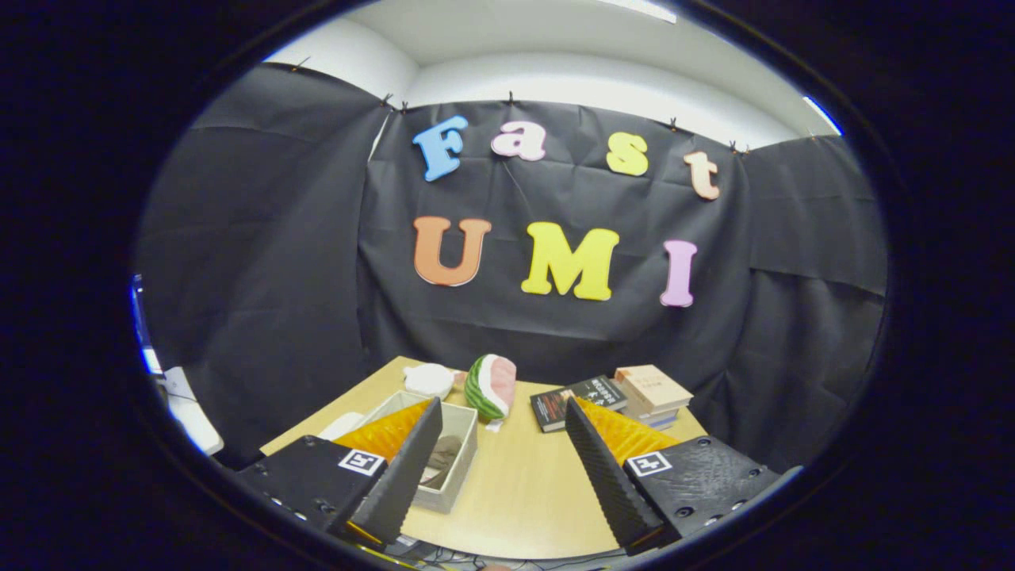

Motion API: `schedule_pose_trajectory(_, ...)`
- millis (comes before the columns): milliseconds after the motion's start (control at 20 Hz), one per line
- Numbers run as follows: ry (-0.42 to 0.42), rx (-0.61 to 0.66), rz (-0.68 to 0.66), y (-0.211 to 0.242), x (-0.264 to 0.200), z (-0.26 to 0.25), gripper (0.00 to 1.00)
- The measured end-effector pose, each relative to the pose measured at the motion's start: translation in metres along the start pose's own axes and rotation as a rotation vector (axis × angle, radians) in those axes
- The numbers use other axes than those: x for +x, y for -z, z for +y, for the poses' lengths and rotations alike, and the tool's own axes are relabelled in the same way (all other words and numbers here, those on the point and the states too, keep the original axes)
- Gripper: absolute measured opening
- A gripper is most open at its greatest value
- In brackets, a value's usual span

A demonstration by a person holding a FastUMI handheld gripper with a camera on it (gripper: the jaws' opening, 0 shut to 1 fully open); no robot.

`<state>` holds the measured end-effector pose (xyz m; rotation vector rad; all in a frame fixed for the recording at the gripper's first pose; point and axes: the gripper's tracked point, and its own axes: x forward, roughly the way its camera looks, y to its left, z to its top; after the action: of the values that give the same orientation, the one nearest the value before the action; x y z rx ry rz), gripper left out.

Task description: Open the storage box then place both shoes into the box .Put the left shoe in first, then the right shoe, with the right side of both shoes facing outward in a uniform manner.

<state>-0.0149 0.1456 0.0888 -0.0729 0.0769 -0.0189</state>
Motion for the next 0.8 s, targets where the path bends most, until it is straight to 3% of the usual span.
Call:
schedule_pose_trajectory(350, 0.045, 0.052, -0.118, -0.025, -0.031, -0.023, 0.95)
schedule_pose_trajectory(800, 0.116, 0.042, -0.136, -0.021, -0.034, -0.021, 0.95)
